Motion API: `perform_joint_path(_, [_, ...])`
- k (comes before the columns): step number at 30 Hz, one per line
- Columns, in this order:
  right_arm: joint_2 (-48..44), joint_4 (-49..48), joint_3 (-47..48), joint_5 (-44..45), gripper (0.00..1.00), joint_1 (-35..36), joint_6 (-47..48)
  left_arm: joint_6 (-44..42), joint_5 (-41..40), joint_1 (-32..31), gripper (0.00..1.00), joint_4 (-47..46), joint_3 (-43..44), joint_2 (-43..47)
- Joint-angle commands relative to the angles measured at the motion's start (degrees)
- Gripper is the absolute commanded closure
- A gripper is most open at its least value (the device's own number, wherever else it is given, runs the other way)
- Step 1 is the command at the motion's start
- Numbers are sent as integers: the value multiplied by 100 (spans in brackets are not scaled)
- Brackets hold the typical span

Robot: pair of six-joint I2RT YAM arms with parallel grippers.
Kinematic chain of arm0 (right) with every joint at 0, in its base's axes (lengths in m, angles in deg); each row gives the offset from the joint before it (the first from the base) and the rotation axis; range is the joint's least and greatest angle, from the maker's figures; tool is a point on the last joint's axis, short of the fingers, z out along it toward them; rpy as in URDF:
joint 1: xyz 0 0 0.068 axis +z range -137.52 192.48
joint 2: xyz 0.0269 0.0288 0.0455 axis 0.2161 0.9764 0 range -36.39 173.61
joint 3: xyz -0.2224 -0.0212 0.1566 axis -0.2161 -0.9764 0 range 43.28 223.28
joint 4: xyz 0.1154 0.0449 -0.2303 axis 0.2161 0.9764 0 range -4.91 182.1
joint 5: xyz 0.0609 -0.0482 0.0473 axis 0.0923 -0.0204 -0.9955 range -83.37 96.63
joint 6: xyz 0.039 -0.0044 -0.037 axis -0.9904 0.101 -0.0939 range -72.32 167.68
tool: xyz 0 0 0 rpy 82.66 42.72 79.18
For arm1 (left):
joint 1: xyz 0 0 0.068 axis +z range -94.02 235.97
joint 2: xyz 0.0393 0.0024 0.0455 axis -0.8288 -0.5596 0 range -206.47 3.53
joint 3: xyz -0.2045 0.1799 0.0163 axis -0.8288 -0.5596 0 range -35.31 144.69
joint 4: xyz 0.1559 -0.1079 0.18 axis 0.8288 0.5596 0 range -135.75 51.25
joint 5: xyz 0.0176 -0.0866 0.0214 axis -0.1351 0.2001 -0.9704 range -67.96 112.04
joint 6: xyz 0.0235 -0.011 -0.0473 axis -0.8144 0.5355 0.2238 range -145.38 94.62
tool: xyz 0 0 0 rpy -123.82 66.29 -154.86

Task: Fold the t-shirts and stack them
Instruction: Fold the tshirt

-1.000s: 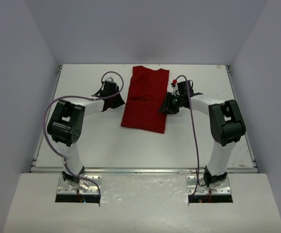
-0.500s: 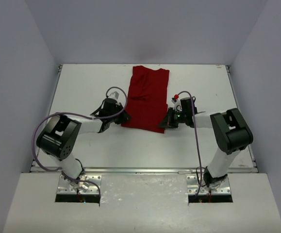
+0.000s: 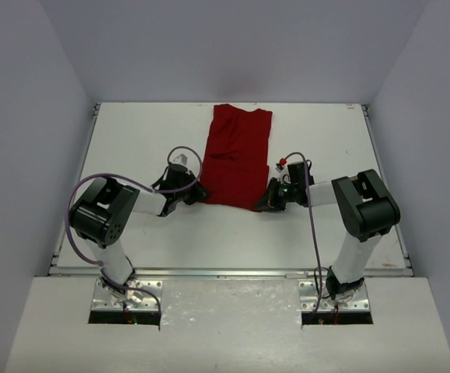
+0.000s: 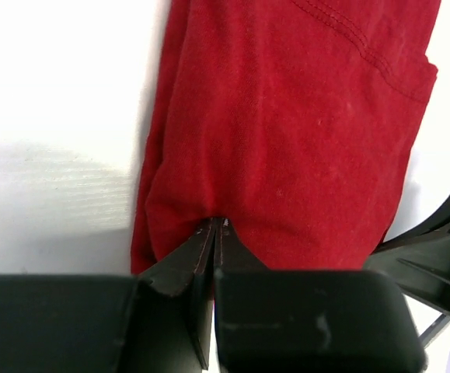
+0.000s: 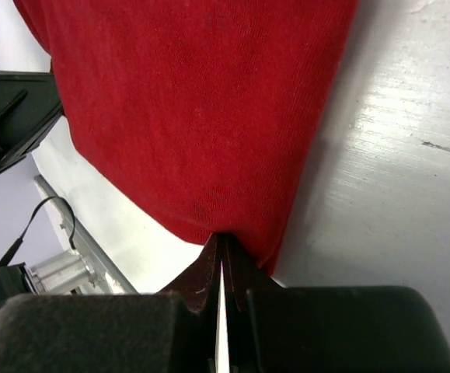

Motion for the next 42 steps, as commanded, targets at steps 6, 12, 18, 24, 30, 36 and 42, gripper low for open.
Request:
perform_joint_path(6, [-303,1613,81,1524,99,-22,719,448,-470,38,100,487,-1711,979])
perform_joint_path(12, [-374,1923,143,1473,99,-110,852,589,-295,-252,100,427,-2406,1709])
perform_joint_path(18, [-768,1827,-243,876,99,-110,799,792,-346,-569,96,382,-2855,2411])
perform_joint_path(24, [-1331,1476,-770,111,99,-92,325,440,-663,-560,82,954,-2284,2553])
perform_joint_path(30, [-1728,2029,-351,269,57,-109,737,141,-863,-560,0,1665,-1827,3306])
perform_joint_path(36, [-1508,1502,-603,-38,1,-92,782,281,-1672,-569,0,3193,-1659,4888])
perform_joint_path(42, [-1201,939,-710,-312,1,153,527,624,-1789,-560,0,3749,-2036,5121])
